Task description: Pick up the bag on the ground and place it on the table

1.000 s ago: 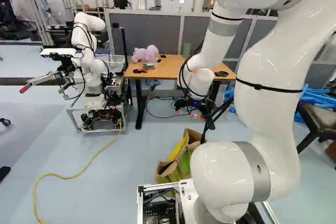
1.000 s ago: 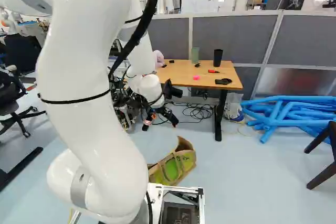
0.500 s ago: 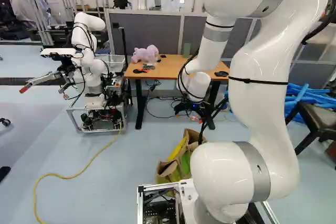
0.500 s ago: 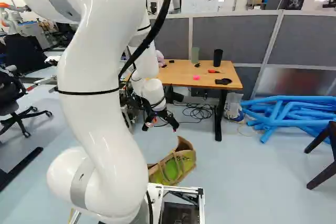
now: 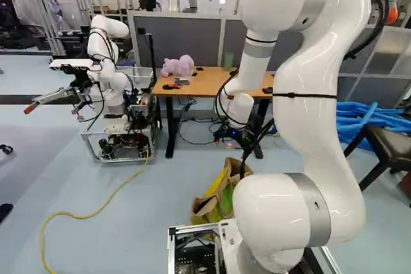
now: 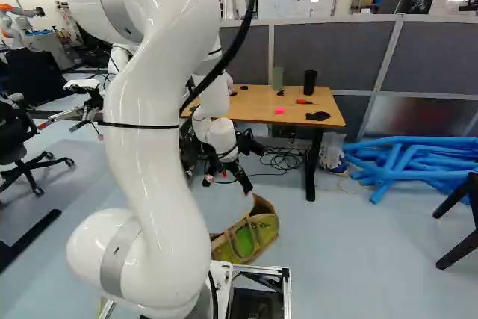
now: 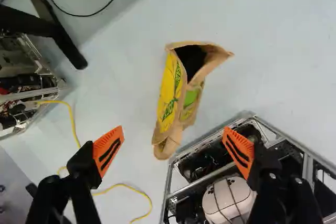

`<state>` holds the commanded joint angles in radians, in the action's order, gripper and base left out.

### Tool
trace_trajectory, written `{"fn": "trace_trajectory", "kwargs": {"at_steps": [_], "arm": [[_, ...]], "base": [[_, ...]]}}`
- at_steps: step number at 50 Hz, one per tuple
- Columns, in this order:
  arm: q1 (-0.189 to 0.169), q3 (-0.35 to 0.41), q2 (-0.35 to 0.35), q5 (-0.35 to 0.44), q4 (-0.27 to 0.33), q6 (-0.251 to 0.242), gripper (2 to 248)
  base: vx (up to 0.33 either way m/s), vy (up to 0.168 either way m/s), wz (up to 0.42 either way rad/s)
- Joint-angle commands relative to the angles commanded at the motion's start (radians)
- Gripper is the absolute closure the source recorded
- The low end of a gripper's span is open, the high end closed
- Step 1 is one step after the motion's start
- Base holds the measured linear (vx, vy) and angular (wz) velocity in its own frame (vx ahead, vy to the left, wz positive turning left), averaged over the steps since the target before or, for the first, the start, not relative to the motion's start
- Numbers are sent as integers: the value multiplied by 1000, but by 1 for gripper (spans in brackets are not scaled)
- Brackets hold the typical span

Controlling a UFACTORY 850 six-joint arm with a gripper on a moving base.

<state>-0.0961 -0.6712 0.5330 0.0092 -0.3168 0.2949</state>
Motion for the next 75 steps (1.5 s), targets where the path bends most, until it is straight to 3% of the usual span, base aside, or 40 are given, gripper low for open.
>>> {"fn": "trace_trajectory", "kwargs": {"at_steps": [19, 24, 75], "arm": [[0, -49, 90, 0, 0, 200, 3], [0, -62, 113, 0, 0, 228, 3], [0, -202, 342, 0, 0, 241, 3]], "base": [[0, 0, 0], [0, 0, 0], [0, 0, 0]]}}
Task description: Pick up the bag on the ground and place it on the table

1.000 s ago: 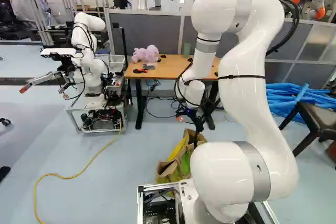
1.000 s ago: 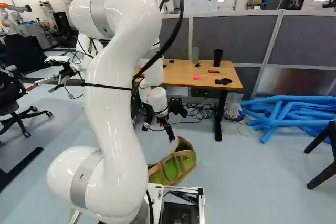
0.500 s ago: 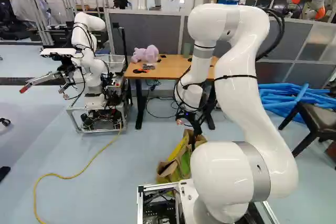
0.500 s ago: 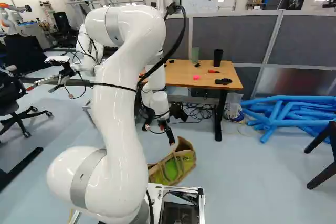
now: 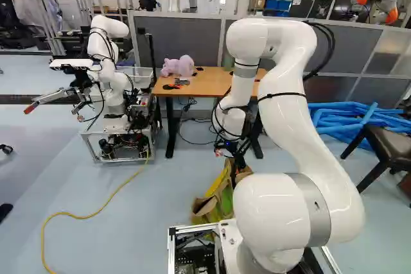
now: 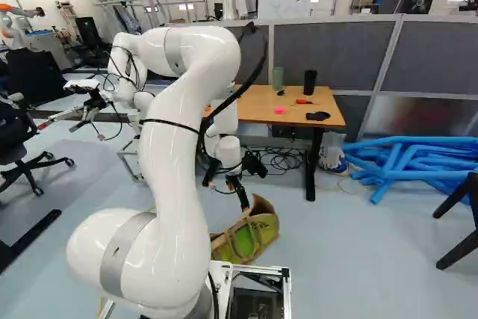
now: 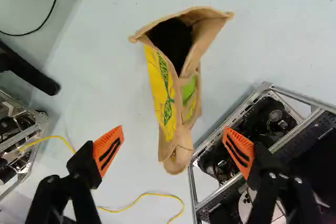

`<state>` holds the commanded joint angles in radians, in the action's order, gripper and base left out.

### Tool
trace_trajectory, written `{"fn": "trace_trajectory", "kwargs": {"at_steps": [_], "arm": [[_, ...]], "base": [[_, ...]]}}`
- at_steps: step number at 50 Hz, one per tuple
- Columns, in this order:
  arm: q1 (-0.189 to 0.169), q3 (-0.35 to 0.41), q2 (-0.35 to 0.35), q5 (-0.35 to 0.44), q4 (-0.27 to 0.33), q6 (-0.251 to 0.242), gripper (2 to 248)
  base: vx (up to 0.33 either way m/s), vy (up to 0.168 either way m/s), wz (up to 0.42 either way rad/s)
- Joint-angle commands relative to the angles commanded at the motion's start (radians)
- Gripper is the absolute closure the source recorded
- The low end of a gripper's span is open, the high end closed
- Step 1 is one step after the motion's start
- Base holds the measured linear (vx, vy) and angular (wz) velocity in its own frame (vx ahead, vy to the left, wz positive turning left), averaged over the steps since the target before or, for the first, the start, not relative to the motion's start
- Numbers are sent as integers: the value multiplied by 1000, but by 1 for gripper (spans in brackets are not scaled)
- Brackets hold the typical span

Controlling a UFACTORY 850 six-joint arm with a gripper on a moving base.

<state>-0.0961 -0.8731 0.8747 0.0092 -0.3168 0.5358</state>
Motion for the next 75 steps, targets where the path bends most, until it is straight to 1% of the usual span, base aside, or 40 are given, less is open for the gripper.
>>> {"fn": "trace_trajectory", "kwargs": {"at_steps": [75], "arm": [[0, -228, 313, 0, 0, 0, 3]], "base": [[0, 0, 0]]}}
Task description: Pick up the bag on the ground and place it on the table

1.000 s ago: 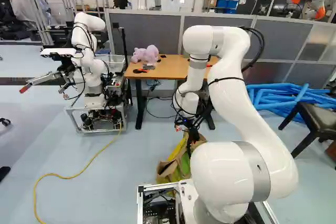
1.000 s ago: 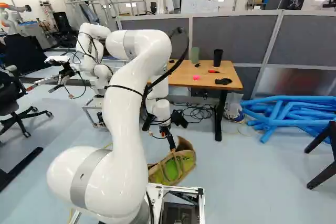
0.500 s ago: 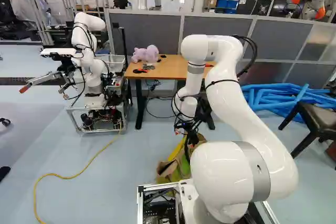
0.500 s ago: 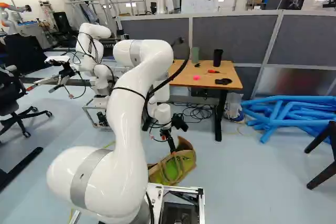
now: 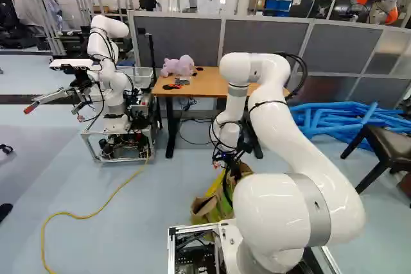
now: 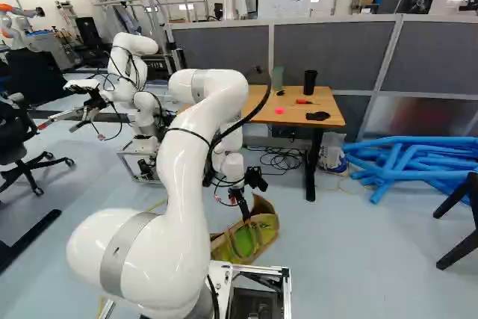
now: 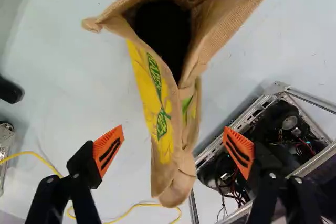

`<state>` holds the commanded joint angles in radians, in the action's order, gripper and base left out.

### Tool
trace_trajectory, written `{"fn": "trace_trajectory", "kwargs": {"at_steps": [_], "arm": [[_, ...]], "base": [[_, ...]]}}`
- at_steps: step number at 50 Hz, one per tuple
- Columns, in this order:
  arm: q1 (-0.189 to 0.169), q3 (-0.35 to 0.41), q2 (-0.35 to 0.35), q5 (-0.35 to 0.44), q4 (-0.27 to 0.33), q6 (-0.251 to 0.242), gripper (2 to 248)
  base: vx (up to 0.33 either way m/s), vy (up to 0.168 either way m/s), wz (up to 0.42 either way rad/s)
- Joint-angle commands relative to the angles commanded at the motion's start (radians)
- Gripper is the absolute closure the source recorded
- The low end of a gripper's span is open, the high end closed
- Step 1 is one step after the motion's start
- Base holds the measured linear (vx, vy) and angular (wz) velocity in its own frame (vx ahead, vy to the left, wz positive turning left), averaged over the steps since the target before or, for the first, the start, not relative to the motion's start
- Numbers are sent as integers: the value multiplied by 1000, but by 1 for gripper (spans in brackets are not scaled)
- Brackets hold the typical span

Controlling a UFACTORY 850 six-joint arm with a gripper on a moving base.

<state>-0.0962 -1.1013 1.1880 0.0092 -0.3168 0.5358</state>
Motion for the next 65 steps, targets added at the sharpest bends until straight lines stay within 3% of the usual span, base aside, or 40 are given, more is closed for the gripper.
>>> {"fn": "trace_trajectory", "kwargs": {"at_steps": [65], "arm": [[0, -221, 256, 0, 0, 0, 3]], "base": [[0, 0, 0]]}}
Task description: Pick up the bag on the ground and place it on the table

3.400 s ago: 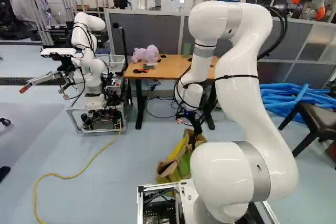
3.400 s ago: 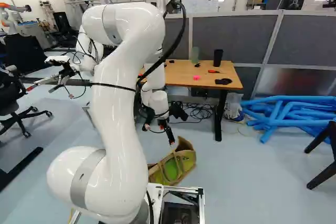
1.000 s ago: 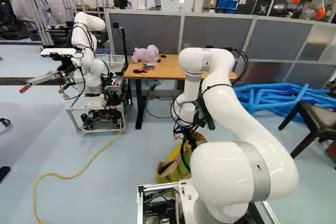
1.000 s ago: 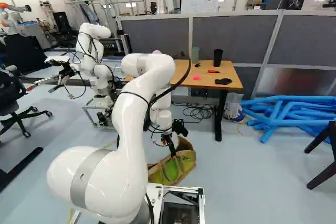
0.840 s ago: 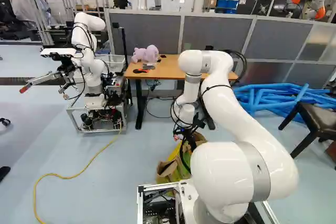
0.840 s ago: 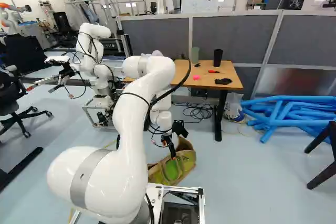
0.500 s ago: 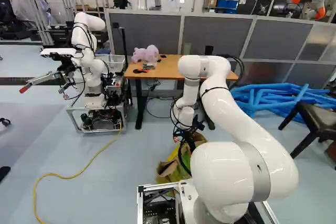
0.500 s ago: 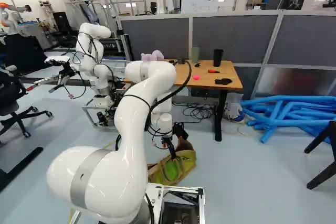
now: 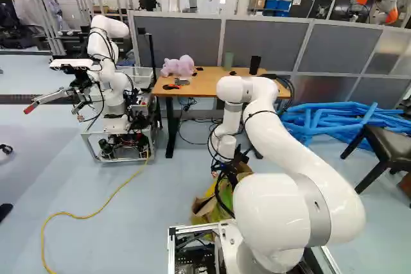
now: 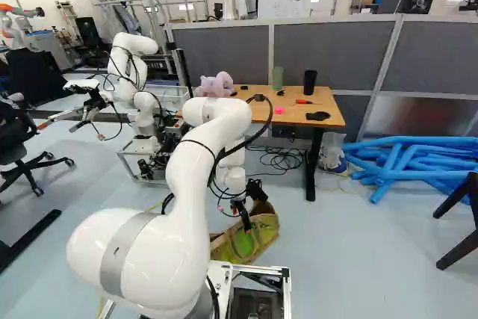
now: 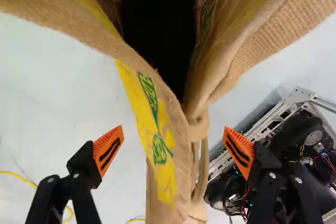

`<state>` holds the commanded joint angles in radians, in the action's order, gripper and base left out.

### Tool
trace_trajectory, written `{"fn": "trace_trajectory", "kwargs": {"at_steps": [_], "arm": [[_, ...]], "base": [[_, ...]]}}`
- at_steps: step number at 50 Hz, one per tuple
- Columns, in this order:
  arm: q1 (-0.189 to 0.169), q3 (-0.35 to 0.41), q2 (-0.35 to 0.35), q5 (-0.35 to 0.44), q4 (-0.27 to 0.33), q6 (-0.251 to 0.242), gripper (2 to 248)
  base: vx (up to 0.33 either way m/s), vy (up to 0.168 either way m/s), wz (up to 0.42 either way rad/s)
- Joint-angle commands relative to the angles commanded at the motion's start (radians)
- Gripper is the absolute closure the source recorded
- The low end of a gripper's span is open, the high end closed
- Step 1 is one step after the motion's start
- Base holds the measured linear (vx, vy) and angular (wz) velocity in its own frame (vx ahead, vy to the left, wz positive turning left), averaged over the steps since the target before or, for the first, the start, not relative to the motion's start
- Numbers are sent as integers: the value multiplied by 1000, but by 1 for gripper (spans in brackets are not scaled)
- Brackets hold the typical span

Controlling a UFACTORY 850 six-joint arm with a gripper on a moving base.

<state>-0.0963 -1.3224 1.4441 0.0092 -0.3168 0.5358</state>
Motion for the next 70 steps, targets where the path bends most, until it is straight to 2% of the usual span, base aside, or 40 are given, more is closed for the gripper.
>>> {"fn": "trace_trajectory", "kwargs": {"at_steps": [45, 46, 50, 51, 55, 56, 61, 62, 66, 67, 70], "arm": [[0, -154, 160, 0, 0, 0, 3], [0, -155, 160, 0, 0, 0, 36], [0, -157, 162, 0, 0, 0, 36], [0, -157, 162, 0, 0, 0, 74], [0, -157, 163, 0, 0, 0, 74], [0, -157, 163, 0, 0, 0, 112], [0, -157, 163, 0, 0, 0, 112], [0, -157, 163, 0, 0, 0, 150], [0, -157, 163, 0, 0, 0, 150], [0, -157, 163, 0, 0, 0, 186], [0, -157, 163, 0, 0, 0, 186]], "base": [[0, 0, 0], [0, 0, 0], [0, 0, 0], [0, 0, 0], [0, 0, 0], [0, 0, 0], [0, 0, 0], [0, 0, 0], [0, 0, 0], [0, 0, 0], [0, 0, 0]]}}
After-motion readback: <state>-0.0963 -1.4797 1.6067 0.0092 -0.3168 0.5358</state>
